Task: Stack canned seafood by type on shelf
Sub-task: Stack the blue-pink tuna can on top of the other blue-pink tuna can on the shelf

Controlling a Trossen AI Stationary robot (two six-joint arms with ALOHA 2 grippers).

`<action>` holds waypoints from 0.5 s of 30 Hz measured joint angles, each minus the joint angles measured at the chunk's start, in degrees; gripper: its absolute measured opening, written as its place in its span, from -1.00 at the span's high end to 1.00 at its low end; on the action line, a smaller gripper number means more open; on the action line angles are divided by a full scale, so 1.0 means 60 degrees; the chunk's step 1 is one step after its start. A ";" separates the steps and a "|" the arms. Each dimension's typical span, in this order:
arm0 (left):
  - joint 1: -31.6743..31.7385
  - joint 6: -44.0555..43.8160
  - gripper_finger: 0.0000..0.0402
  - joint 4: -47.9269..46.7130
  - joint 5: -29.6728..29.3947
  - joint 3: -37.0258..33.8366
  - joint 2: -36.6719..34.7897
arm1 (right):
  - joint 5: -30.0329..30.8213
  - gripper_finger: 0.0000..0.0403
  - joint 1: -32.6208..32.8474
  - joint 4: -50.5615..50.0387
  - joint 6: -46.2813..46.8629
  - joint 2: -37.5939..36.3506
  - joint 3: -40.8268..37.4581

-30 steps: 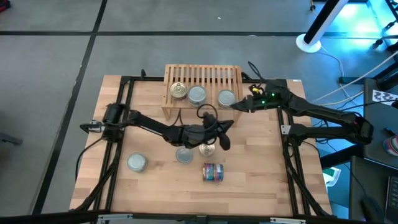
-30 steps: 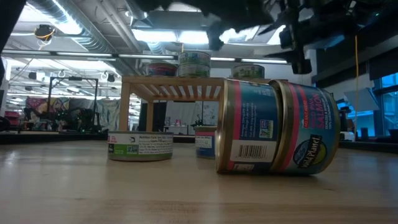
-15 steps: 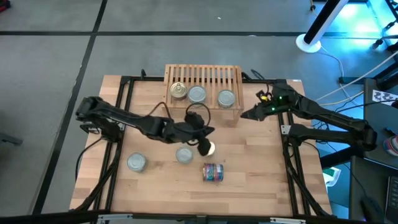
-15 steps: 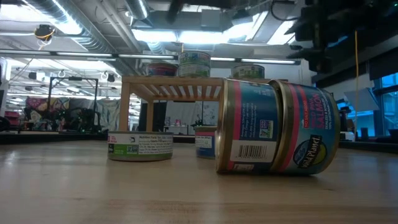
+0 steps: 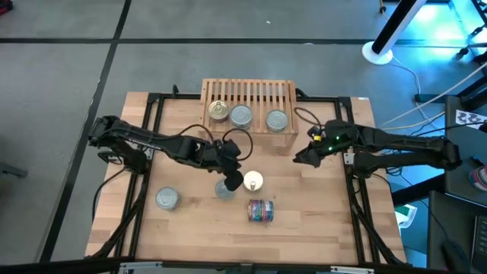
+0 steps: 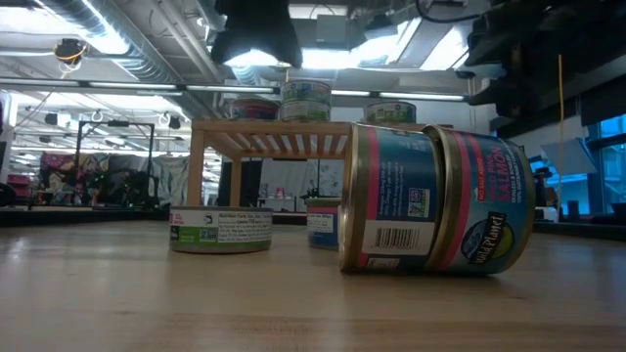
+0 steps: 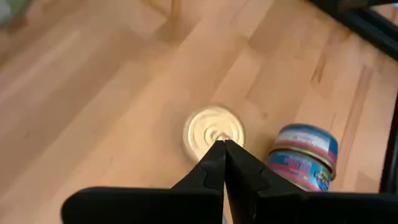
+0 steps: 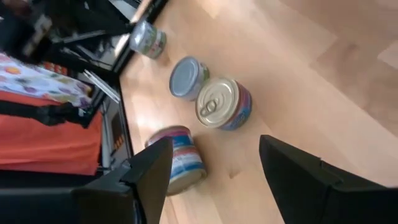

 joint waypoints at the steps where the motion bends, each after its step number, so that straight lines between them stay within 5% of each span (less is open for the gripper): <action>1: 0.0076 -0.0149 0.97 -0.0025 0.0150 0.0000 0.0060 | 0.0115 -0.21 0.0232 0.0001 0.0069 0.0089 0.0000; 9: 0.0503 -0.0834 0.56 -0.0066 0.0896 -0.0004 0.0687 | 0.0754 -0.21 0.1688 0.0311 0.0268 0.1272 -0.0011; 15: 0.0587 -0.2683 0.40 -0.0134 0.0966 -0.0007 0.1458 | 0.0980 -0.21 0.2280 0.0709 0.0524 0.2475 -0.0011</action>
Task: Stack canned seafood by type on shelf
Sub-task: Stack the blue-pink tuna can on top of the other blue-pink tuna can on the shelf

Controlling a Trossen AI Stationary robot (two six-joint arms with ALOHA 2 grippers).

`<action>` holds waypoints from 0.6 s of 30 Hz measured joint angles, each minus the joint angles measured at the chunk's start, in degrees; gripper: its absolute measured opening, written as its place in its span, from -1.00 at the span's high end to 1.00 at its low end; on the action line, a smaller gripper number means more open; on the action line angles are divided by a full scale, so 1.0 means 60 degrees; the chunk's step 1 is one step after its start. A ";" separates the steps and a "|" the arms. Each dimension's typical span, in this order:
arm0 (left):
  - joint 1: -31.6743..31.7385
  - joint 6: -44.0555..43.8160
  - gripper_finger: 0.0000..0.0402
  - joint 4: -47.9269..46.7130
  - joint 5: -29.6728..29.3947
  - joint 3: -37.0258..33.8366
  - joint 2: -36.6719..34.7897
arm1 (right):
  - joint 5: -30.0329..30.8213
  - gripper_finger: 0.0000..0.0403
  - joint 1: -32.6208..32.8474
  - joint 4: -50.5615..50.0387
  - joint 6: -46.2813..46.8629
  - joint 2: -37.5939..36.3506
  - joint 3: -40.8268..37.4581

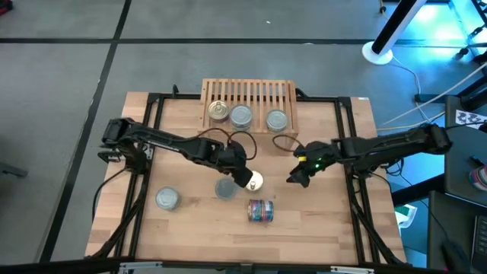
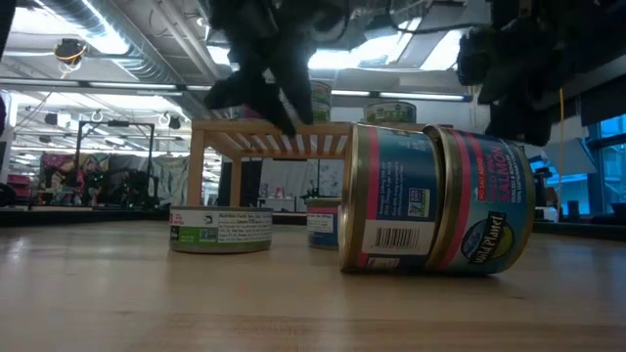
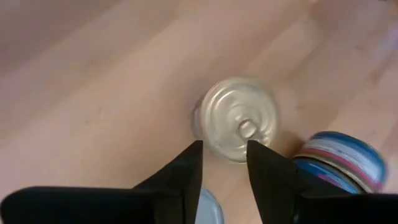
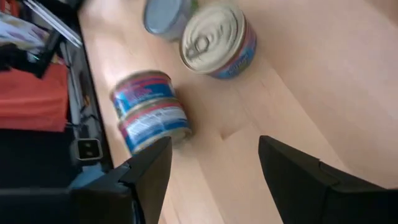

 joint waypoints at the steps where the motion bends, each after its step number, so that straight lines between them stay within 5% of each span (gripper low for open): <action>1: 0.0000 -0.0248 0.40 -0.0026 0.0068 -0.0007 0.0126 | -0.0001 -0.21 0.0074 0.0097 -0.0004 0.0203 0.0000; 18: -0.0018 -0.1370 0.60 0.0682 0.1046 -0.0011 0.1418 | -0.0153 -0.21 0.0263 0.2360 -0.0162 0.2635 0.0006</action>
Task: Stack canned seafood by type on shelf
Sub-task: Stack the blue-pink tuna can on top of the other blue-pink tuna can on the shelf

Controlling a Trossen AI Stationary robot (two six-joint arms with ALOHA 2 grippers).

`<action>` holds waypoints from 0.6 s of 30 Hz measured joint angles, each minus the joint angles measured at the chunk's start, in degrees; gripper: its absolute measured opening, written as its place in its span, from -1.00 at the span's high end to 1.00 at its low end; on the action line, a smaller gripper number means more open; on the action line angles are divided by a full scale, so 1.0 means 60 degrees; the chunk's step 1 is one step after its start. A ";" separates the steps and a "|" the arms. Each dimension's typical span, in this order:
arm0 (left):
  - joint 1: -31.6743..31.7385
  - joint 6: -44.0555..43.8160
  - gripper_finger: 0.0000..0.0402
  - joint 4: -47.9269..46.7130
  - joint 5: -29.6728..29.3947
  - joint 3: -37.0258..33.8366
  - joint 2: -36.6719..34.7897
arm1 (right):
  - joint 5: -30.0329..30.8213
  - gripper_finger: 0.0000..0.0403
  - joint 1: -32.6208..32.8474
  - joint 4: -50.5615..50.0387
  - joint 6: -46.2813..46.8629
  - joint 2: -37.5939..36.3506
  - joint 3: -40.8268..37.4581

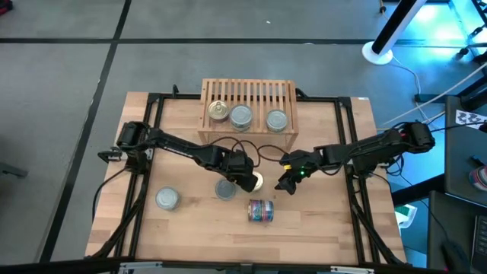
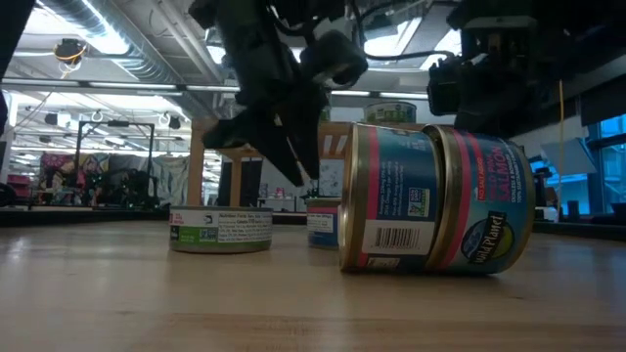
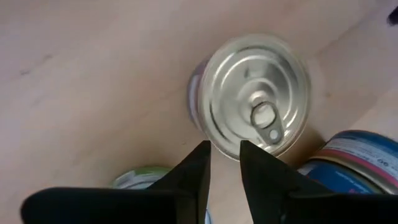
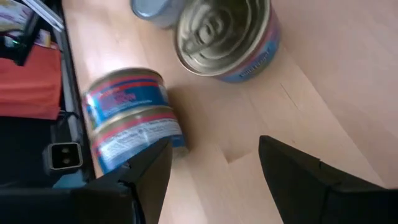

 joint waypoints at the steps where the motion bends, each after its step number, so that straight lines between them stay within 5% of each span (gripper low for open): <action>1: 0.0006 0.0000 0.61 -0.0029 0.0022 0.0000 0.0099 | -0.0001 -0.21 0.0000 0.0073 -0.0009 0.0091 -0.0003; 18: 0.0291 0.0050 0.62 -0.0007 0.0106 0.0000 0.0324 | 0.0093 -0.21 0.0000 0.0530 -0.0207 0.0352 -0.0003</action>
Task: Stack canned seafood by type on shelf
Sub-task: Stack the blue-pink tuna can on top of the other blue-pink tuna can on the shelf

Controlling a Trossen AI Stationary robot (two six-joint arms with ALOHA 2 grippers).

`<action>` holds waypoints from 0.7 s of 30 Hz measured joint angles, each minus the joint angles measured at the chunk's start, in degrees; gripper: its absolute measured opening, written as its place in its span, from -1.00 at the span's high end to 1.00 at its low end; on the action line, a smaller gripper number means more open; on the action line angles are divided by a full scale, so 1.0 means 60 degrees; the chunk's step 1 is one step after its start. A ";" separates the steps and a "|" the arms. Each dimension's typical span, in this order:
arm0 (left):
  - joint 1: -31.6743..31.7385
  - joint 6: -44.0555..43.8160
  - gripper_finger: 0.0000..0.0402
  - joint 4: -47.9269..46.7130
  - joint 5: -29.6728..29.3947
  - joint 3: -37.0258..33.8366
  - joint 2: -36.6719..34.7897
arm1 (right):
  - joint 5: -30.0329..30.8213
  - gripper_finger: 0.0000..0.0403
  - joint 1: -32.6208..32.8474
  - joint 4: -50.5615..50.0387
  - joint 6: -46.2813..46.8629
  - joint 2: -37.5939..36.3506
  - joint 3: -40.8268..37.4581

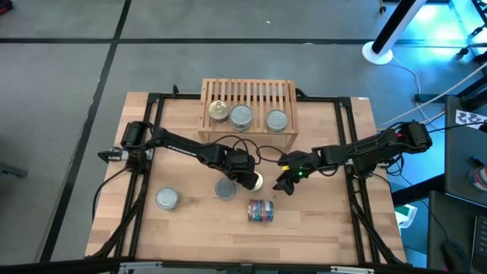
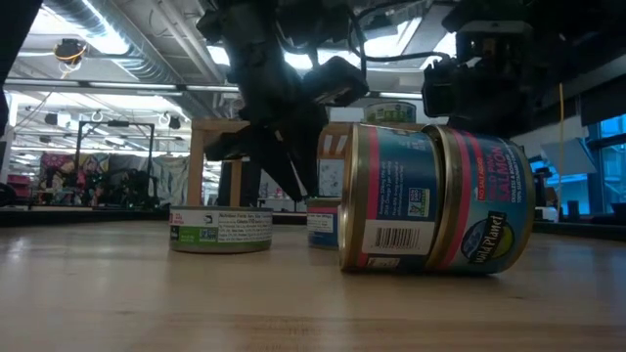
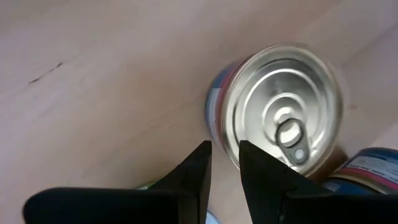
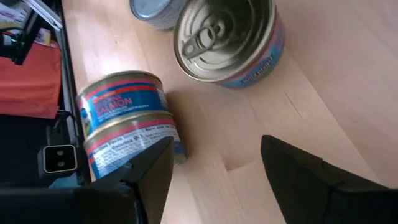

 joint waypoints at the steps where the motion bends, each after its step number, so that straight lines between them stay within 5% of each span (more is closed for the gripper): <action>1: -0.0003 -0.0014 0.62 -0.0017 0.0013 0.0000 0.0023 | 0.0000 -0.21 0.0000 0.0052 -0.0004 0.0000 0.0000; 21: 0.0022 0.0041 0.62 0.0360 0.0517 0.0025 0.0364 | 0.0402 -0.21 0.0000 0.0164 -0.0201 0.0657 0.0007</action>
